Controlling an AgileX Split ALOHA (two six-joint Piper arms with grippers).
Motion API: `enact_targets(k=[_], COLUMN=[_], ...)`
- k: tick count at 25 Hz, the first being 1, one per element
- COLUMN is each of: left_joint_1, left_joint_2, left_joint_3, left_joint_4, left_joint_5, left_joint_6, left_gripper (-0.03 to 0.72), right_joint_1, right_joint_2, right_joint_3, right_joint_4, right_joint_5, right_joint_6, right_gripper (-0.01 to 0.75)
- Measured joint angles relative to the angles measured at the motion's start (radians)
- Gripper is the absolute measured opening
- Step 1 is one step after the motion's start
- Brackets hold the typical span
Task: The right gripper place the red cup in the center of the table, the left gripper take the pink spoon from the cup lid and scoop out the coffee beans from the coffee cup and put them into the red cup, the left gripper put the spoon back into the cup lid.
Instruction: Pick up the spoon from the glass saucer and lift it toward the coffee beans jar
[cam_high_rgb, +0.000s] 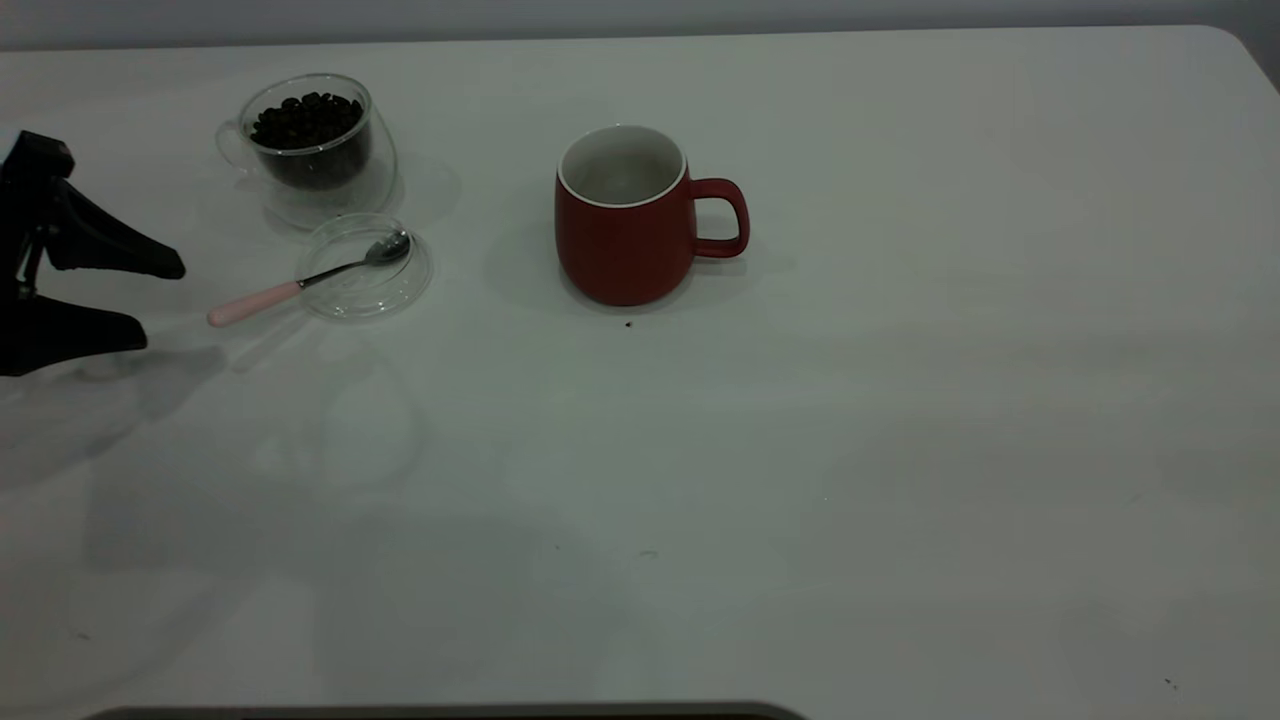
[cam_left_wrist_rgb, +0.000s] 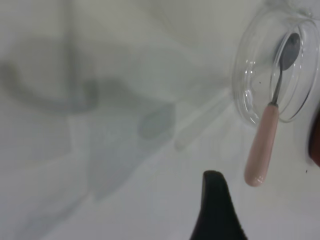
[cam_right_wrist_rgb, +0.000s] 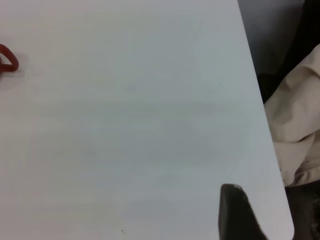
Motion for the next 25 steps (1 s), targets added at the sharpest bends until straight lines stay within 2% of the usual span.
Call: enact_targets(k=[10, 18, 25], left_joint_1=[-0.039, -0.075, -0.087], left_joint_2=[0.070, 0.089, 0.089], left_joint_3=[0.000, 0.000, -0.004], left_joint_4=[-0.130, -0.143, -0.145], left_joint_5=[0.025, 0.025, 0.020], left_joint_6=[0.076, 0.099, 0.120], left_gripper=[0.571, 0.571, 0.571], right_joint_1=[0.000, 0.000, 0.000], right_joint_2=[0.000, 0.000, 0.000], right_joint_3=[0.000, 0.000, 0.000], right_joint_4=[0.000, 0.000, 0.000], right_joint_5=[0.000, 0.001, 0.001], right_joint_6=[0.001, 0.001, 0.000], right_gripper=[0.301, 0.246, 0.239])
